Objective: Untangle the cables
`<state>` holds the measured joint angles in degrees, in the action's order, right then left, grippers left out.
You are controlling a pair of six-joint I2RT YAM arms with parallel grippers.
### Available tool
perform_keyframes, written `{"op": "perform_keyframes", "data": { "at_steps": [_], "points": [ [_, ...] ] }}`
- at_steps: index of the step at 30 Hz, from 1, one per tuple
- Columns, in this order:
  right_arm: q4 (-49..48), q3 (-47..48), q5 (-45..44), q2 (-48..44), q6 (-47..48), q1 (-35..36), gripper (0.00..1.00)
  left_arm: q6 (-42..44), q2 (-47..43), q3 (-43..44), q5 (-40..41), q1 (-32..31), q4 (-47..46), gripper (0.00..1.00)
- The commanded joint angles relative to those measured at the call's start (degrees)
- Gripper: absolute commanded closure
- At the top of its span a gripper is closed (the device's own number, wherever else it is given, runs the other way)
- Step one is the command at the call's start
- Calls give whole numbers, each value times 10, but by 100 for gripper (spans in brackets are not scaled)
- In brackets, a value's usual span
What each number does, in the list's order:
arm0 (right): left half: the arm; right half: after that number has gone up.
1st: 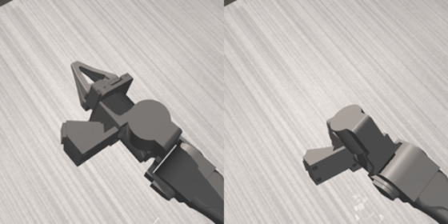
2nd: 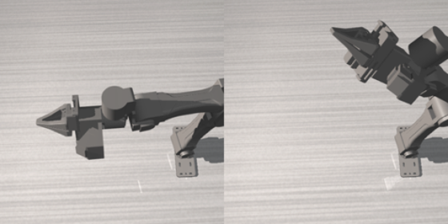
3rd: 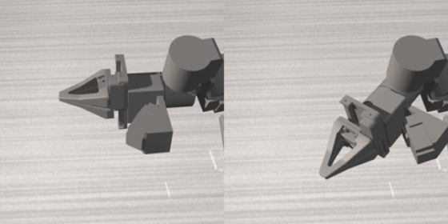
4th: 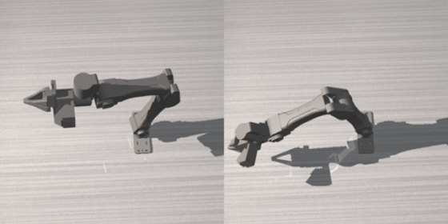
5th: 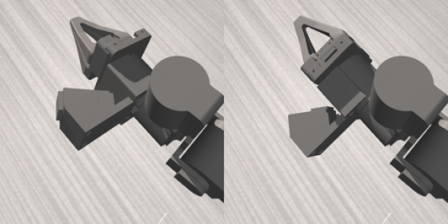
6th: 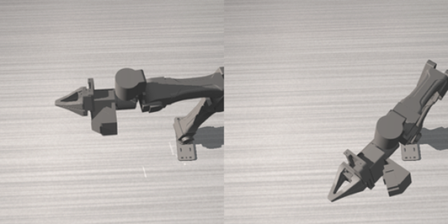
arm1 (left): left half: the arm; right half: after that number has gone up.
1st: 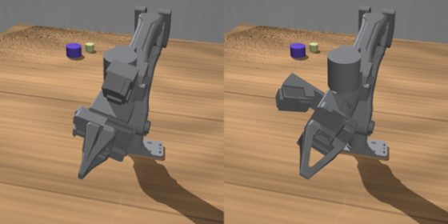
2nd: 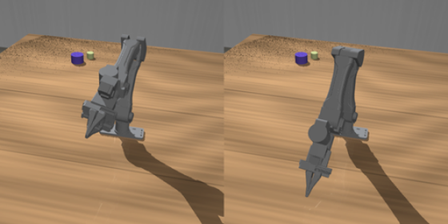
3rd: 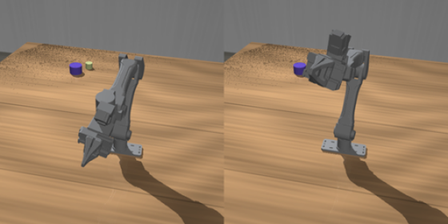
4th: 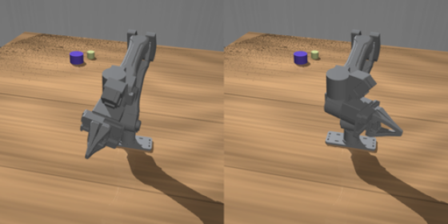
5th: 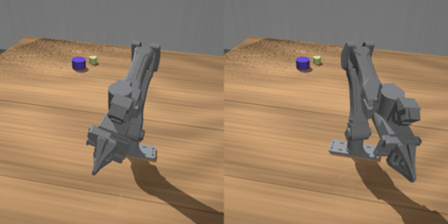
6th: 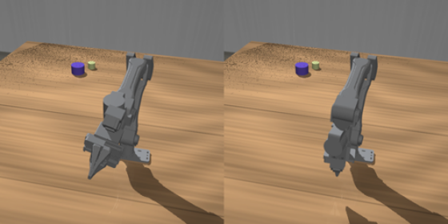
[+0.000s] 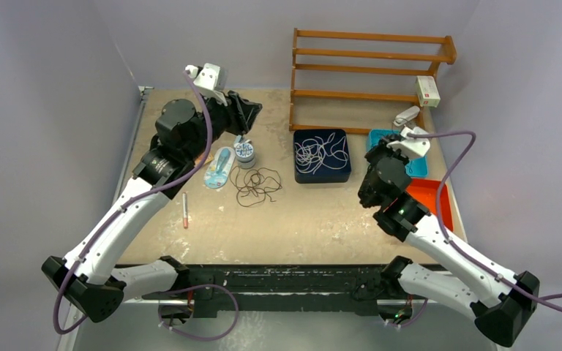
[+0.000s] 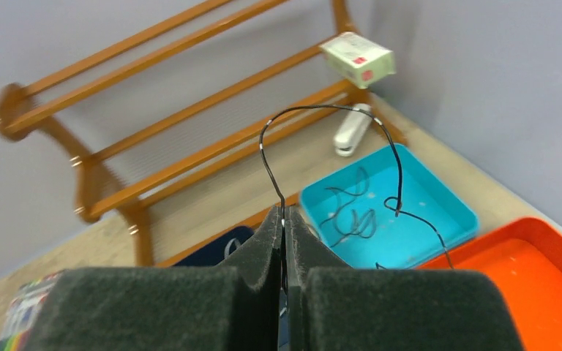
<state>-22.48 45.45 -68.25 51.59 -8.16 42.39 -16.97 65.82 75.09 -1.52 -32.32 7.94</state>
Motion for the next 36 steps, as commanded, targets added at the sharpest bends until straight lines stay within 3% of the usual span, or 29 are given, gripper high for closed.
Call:
{"op": "perform_keyframes", "data": {
  "at_steps": [1, 3, 6, 18, 25, 29, 36],
  "points": [
    [158, 17, -112, -24, -177, -35, 100, 0, 4, -6, 5, 0, -24, 60],
    [275, 33, -110, -23, -264, -66, 100, 0, 9, -6, 4, 0, -24, 60],
    [376, 52, -105, -11, -347, -114, 100, 2, 15, -4, 4, 0, -24, 60],
    [611, 95, -170, 34, -589, -171, 100, 4, 28, -4, 10, 0, -23, 60],
    [732, 170, -191, 63, -710, -176, 100, 4, 31, -6, 12, 0, -22, 60],
    [849, 215, -209, 84, -820, -176, 100, 4, 30, -8, 15, 0, -22, 60],
    [870, 225, -219, 92, -828, -176, 100, 1, 31, -7, 15, 0, -24, 60]
  ]
}}
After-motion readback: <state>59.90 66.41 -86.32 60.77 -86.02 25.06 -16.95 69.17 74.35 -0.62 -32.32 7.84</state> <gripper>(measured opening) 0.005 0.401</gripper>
